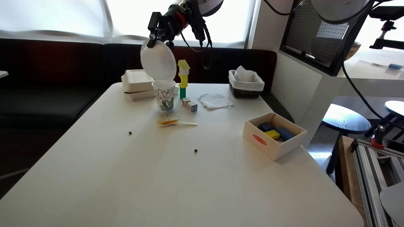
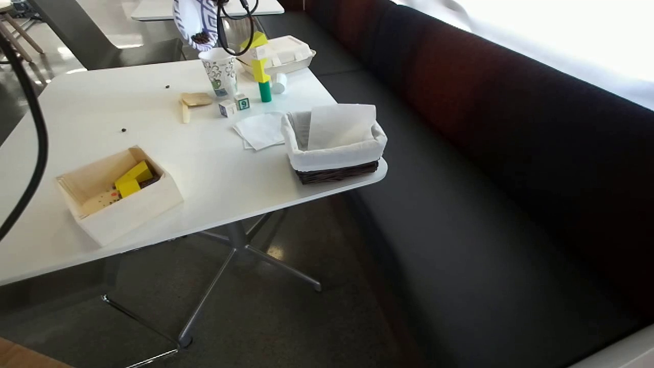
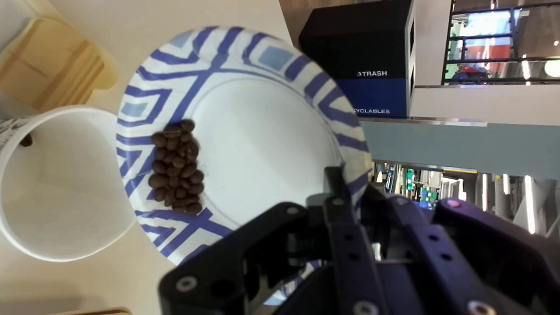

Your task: Pour the contents in the bowl into the coffee cup.

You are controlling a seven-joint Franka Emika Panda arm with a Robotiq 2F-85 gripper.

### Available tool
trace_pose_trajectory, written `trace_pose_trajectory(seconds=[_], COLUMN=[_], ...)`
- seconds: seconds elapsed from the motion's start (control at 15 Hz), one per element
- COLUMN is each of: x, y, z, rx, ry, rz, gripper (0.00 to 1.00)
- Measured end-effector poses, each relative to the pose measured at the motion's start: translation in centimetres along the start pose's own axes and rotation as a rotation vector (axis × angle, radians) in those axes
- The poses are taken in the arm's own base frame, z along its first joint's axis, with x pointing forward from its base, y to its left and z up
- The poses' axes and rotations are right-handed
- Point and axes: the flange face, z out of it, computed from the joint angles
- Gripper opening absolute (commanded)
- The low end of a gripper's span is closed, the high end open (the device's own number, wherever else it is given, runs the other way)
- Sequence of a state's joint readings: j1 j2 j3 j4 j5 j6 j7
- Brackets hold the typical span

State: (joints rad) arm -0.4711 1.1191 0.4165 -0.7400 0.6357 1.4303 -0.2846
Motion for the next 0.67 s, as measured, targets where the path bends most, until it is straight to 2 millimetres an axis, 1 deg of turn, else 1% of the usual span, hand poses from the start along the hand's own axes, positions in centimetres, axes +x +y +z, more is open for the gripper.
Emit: trace_pose_trajectory(seconds=[0.4, 0.67], x=[-0.2, -0.2], y=[0.7, 1.2], z=[-0.4, -0.3], rx=[0.027, 0.049], ry=[0.006, 0.004], rz=[-0.024, -0.036], gripper=[0.02, 0.02])
